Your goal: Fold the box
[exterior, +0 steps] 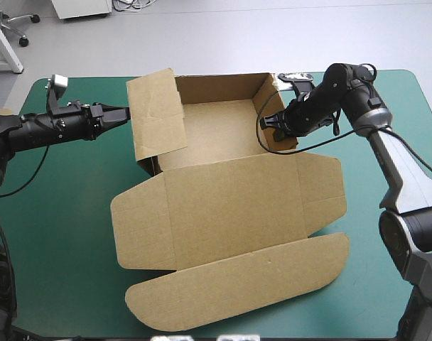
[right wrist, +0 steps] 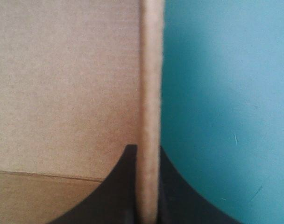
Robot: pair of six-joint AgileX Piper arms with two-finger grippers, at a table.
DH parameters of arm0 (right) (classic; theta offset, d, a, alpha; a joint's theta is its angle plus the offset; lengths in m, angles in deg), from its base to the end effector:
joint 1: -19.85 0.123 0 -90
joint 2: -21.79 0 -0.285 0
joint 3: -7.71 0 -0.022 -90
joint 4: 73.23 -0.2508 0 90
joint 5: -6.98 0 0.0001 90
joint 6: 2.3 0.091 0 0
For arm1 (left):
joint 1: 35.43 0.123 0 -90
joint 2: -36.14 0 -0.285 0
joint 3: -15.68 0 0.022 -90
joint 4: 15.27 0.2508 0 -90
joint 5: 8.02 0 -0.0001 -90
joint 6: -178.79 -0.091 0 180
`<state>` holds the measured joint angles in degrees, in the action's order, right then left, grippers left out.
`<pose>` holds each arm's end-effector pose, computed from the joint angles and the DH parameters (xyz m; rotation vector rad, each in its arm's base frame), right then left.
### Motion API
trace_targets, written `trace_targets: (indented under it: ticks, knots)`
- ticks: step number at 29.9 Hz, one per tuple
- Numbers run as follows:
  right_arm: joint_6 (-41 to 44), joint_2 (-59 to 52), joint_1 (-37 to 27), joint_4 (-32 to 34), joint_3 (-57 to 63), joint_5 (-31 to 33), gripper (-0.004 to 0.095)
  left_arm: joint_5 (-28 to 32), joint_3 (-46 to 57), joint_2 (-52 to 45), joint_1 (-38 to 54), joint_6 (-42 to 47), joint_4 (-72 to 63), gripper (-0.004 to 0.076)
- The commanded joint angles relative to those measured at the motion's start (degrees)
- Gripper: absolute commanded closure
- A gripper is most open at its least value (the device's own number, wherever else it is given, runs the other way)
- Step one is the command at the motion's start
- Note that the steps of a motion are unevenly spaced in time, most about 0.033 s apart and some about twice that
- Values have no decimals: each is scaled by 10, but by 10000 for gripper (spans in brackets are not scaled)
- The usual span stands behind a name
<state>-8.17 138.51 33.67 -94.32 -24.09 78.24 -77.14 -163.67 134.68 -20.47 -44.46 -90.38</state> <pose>0.3928 0.1286 0.3442 -0.4020 2.6744 0.5490 0.3322 0.0037 0.3598 0.1017 2.0741 -1.2265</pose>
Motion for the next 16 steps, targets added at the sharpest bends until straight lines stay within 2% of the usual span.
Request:
trace_targets:
  ticks: [1,9,16]
  knots:
    - [4,-31,6,-26,-16,-7,940,-48,-18,-25,-20,3,-47,345]
    - [24,-31,22,19,-16,-11,939,-48,-24,-31,-25,4,-55,342]
    - [30,-31,22,22,-16,-12,939,-48,-31,-35,-45,12,-36,281]
